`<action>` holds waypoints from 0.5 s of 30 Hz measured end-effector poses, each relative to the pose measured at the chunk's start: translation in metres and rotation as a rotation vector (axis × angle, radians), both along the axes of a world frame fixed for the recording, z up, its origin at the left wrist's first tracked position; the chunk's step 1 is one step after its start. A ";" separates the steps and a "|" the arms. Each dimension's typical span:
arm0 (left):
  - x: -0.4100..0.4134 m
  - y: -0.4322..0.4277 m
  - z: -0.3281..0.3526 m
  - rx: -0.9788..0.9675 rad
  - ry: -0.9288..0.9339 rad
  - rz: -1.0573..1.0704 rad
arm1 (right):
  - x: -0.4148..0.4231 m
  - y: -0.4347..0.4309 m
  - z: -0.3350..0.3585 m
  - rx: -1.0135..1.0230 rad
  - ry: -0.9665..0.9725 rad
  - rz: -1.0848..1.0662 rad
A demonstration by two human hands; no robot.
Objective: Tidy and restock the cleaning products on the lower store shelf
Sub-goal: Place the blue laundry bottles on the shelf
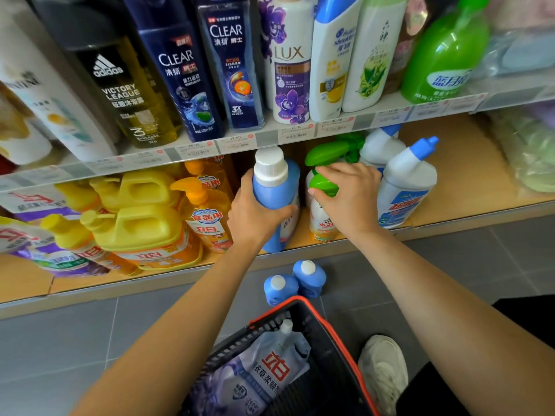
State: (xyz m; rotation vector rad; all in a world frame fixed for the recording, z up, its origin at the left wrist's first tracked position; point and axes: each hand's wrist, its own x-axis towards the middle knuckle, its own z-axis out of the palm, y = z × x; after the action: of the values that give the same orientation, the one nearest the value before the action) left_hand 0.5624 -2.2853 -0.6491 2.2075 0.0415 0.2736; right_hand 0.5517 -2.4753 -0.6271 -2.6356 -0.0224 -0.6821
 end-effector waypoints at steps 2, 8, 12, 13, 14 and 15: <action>-0.001 0.003 -0.003 0.005 -0.023 -0.011 | 0.000 -0.001 0.000 -0.005 0.010 0.002; -0.016 0.023 -0.005 -0.067 -0.098 -0.107 | 0.002 -0.005 0.001 -0.008 0.032 0.026; -0.030 0.043 0.000 -0.072 -0.163 -0.140 | 0.003 -0.006 0.001 -0.019 0.045 0.034; -0.031 0.047 0.005 -0.082 -0.174 -0.132 | 0.002 -0.005 0.002 -0.022 0.053 0.035; -0.033 0.051 0.011 -0.090 -0.180 -0.131 | 0.002 -0.005 0.002 -0.021 0.062 0.036; -0.034 0.056 0.017 -0.097 -0.178 -0.141 | 0.002 -0.004 0.003 -0.017 0.071 0.039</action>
State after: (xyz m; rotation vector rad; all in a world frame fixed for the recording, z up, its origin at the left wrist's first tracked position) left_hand 0.5282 -2.2297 -0.6318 2.0702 -0.1939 0.3799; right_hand 0.5540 -2.4795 -0.6237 -2.6662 -0.0590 -0.5780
